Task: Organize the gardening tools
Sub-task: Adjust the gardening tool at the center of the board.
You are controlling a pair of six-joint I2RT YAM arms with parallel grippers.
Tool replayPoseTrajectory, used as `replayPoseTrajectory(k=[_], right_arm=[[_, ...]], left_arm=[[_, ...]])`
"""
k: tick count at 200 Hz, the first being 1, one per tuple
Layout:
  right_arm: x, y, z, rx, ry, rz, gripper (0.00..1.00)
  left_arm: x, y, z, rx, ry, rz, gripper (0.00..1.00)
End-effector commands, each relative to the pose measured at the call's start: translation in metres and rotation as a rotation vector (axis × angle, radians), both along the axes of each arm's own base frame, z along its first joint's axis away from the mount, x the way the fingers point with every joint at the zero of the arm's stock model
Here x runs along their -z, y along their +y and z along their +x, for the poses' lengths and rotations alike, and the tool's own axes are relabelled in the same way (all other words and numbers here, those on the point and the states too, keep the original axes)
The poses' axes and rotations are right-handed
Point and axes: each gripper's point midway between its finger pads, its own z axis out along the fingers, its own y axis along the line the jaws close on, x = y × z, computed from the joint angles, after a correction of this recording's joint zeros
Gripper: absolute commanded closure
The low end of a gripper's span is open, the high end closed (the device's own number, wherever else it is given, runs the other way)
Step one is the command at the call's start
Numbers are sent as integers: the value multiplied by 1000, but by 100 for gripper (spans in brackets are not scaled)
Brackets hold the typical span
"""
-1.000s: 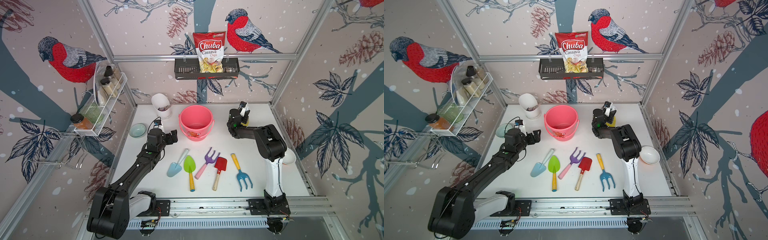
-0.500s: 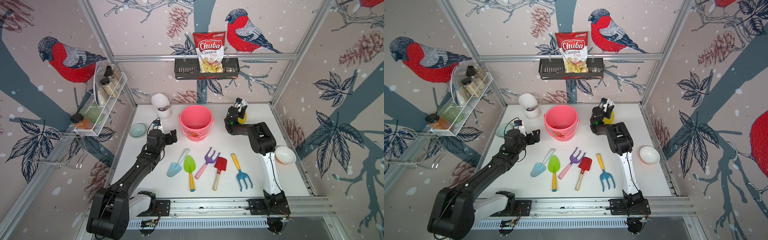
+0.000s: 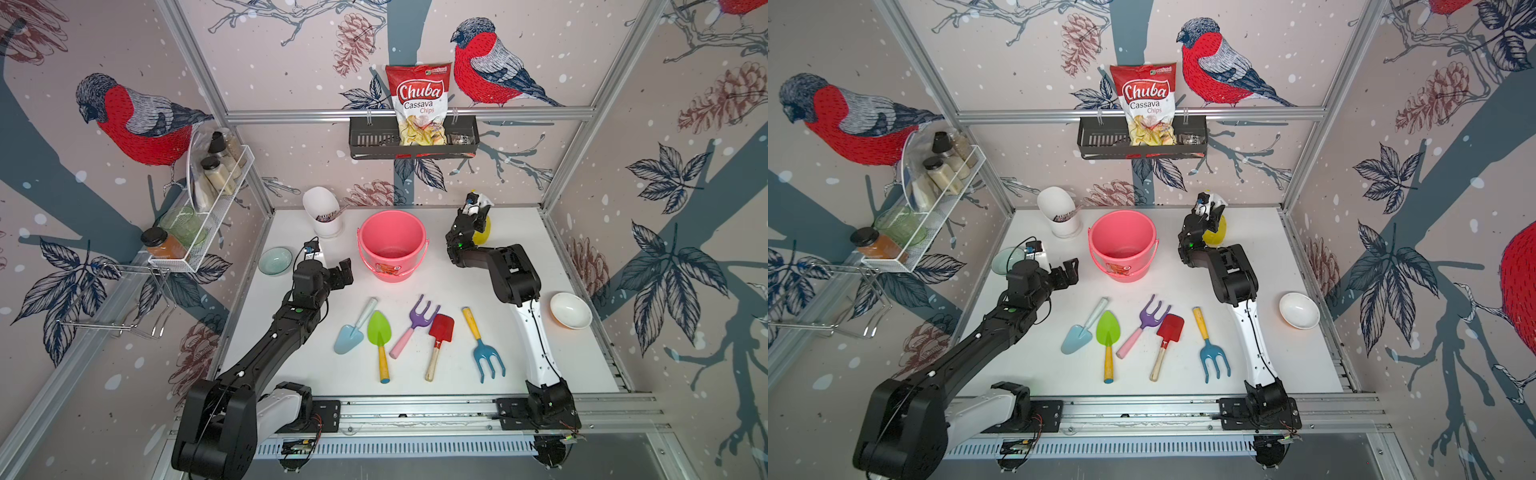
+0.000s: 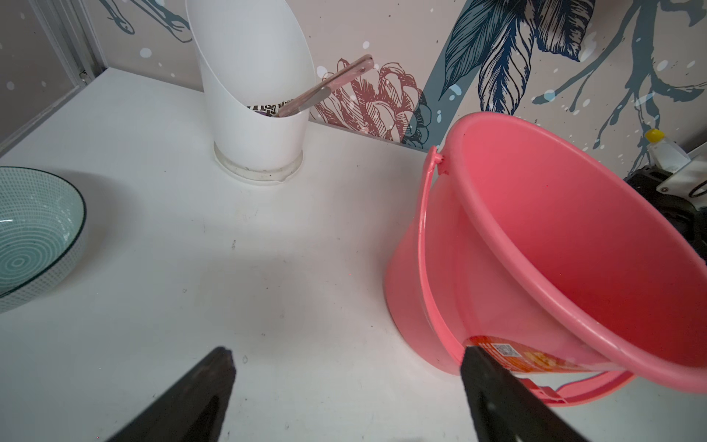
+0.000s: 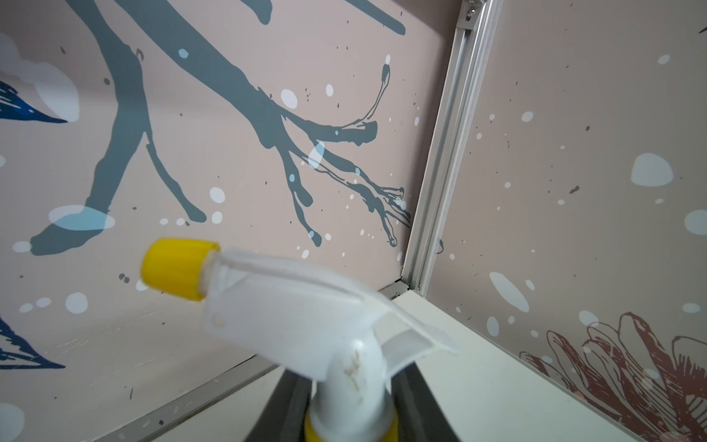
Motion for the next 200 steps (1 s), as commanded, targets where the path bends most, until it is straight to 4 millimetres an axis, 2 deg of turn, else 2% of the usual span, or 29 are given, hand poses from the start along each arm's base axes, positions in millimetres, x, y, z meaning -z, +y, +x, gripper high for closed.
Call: replayPoseTrajectory(k=[1,24,46,59,105,156,200], right_arm=[[13,3,1,-3,48,-31,87],[15,4,1,-4,56,-30,80],[16,6,2,-6,68,-31,64],[15,6,0,-2,69,-27,60],[17,9,-3,-12,87,-30,56],[18,6,-9,0,109,-23,46],[20,1,-15,11,129,-18,21]], left_arm=[[-12,1,3,-7,-50,-1,4],[-12,-2,2,3,-53,-16,4],[-11,-6,0,27,-50,-36,4],[-11,-8,-1,33,-52,-42,4],[-16,-7,-2,35,-65,-38,4],[-18,-7,-5,37,-74,-44,4],[-21,-8,-5,42,-79,-50,4]])
